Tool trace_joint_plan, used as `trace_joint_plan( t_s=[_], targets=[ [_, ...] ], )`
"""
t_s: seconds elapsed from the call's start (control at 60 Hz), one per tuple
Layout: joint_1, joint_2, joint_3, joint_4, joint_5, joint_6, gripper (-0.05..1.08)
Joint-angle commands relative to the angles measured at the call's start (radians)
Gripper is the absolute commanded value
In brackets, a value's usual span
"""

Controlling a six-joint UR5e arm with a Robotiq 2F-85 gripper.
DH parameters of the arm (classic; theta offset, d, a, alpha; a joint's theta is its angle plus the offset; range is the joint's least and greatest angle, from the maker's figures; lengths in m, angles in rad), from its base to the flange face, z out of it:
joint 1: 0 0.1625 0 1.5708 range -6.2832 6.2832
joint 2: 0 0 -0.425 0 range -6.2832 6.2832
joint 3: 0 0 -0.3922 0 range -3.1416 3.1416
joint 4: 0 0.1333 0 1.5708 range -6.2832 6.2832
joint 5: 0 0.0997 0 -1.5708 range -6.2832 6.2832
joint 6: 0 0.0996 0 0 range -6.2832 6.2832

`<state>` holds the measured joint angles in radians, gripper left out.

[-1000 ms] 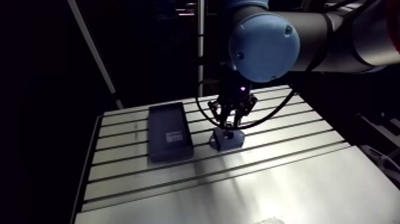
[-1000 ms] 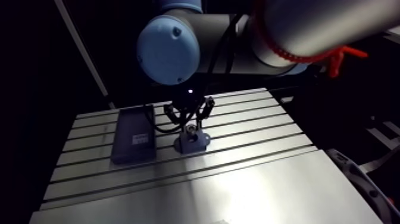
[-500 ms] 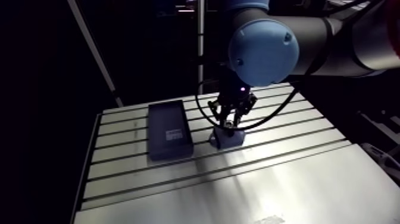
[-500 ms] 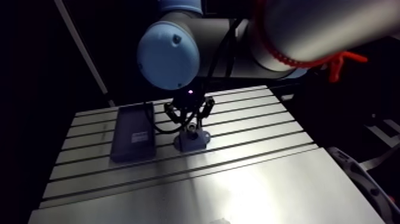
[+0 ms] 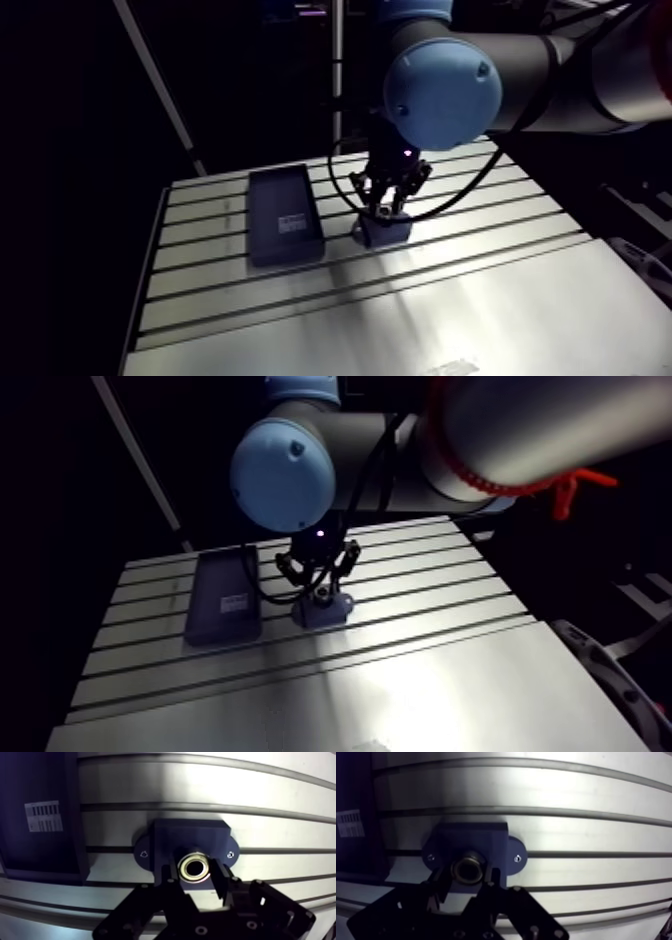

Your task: Pick up the bearing and press it into the housing until flush.

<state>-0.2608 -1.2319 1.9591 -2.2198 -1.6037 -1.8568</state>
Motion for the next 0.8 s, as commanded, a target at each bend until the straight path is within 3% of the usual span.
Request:
trace_joint_plan(
  t_s=[0.017, 0.8],
  targets=[
    [0.0, 0.001, 0.003, -0.004, 0.0, 0.0, 0.71],
    [-0.006, 0.006, 0.016, -0.016, 0.0, -0.002, 0.71]
  ],
)
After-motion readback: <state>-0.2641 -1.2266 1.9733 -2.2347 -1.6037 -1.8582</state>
